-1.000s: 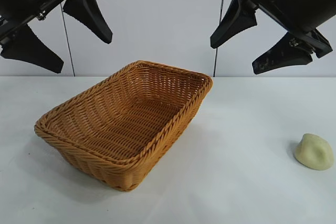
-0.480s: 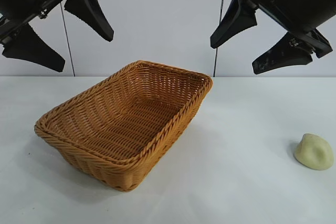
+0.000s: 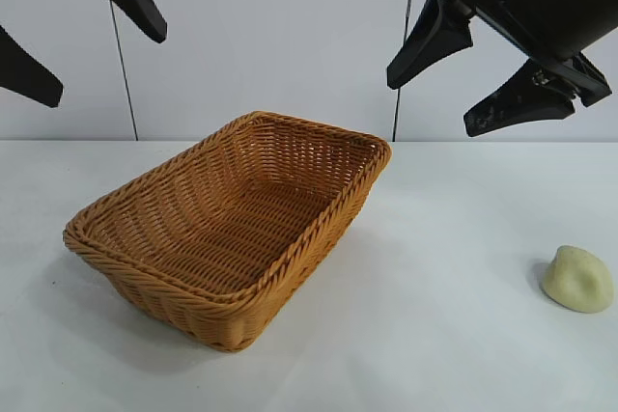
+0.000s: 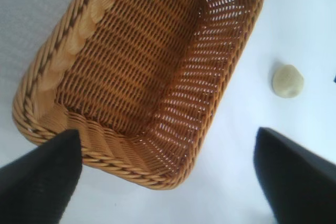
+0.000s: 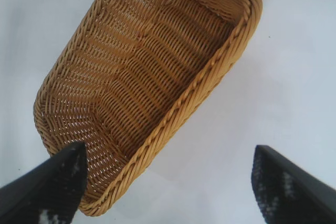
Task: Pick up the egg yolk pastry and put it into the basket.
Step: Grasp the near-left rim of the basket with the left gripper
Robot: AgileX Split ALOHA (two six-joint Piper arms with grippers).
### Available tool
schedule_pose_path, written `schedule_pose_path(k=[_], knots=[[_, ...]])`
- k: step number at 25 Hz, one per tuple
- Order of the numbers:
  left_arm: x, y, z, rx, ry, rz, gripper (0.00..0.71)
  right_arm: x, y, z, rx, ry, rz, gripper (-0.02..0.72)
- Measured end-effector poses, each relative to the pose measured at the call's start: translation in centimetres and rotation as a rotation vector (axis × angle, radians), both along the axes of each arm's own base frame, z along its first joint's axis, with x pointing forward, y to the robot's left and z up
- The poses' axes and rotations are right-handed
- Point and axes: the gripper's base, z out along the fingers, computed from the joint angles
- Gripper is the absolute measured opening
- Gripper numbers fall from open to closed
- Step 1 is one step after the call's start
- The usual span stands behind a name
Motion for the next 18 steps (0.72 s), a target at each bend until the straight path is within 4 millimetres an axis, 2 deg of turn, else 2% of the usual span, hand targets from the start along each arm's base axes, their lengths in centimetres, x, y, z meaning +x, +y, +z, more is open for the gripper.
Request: schedule_pose_path(k=[4, 7, 13, 18], knots=[[-0.8, 0.4, -2.6, -0.058, 0.096, 0.193, 0.64, 0.0, 0.0, 0.0, 0.0, 0.0, 0.0, 0.613], [-1.2, 0.6, -3.6, -0.097, 0.142, 0.303, 0.64, 0.0, 0.0, 0.0, 0.0, 0.0, 0.0, 0.613], [-1.6, -1.0, -3.8, -0.16, 0.153, 0.365, 0.64, 0.0, 0.0, 0.0, 0.003, 0.003, -0.005, 0.613], [-0.9, -2.5, -6.1, -0.156, 0.202, 0.43, 0.64, 0.0, 0.0, 0.0, 0.004, 0.005, -0.007, 0.613]])
